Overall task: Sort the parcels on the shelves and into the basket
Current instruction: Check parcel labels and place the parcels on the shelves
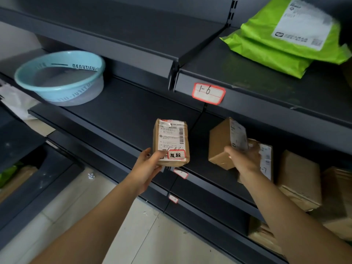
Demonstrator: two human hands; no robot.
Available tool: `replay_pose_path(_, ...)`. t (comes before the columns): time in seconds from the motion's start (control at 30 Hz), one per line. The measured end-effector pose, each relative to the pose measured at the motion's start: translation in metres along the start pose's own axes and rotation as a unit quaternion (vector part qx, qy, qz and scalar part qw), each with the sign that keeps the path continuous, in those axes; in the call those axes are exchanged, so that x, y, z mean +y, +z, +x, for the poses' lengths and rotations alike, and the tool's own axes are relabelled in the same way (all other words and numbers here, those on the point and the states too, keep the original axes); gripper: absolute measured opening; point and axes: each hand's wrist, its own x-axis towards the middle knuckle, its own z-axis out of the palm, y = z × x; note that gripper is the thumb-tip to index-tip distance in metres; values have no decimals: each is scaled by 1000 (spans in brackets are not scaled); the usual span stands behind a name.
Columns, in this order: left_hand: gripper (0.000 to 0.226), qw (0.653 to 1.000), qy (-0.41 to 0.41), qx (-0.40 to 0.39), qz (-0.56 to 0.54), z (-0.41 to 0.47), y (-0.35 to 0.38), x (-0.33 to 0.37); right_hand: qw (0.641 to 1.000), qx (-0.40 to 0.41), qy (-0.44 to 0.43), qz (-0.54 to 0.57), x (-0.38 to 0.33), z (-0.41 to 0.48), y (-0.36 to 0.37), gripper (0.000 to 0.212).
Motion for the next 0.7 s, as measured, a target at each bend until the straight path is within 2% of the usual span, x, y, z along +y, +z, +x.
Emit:
replay_pose_path(0.1,80,1000,7,5,15,0,1,2,989,-59,58,124,14,9,-6,99)
replay_pose_path(0.17,62,1000,20,5,23,-5,5,5,978,-92,60,175,11,-5,-16,92)
replay_pose_path(0.23,47,999,31,10,27,-11,8,8,980,-98,27,168,8,-18,-25,77)
replay_pose_path(0.3,40,998,42,17,31,-17,8,11,991,-77,-50,102,14,-18,-27,87)
replay_pose_path(0.37,36,998,46,26,33,-22,7,13,987,-68,-144,-27,18,-25,-24,103)
replay_pose_path(0.43,29,998,47,31,28,-26,5,14,959,-77,-232,-143,27,-31,-19,109)
replay_pose_path(0.53,23,998,51,36,32,-31,4,13,909,-39,-345,-230,39,-41,-10,108)
replay_pose_path(0.7,17,997,55,44,35,-36,5,11,827,74,-438,-345,47,-47,-2,114)
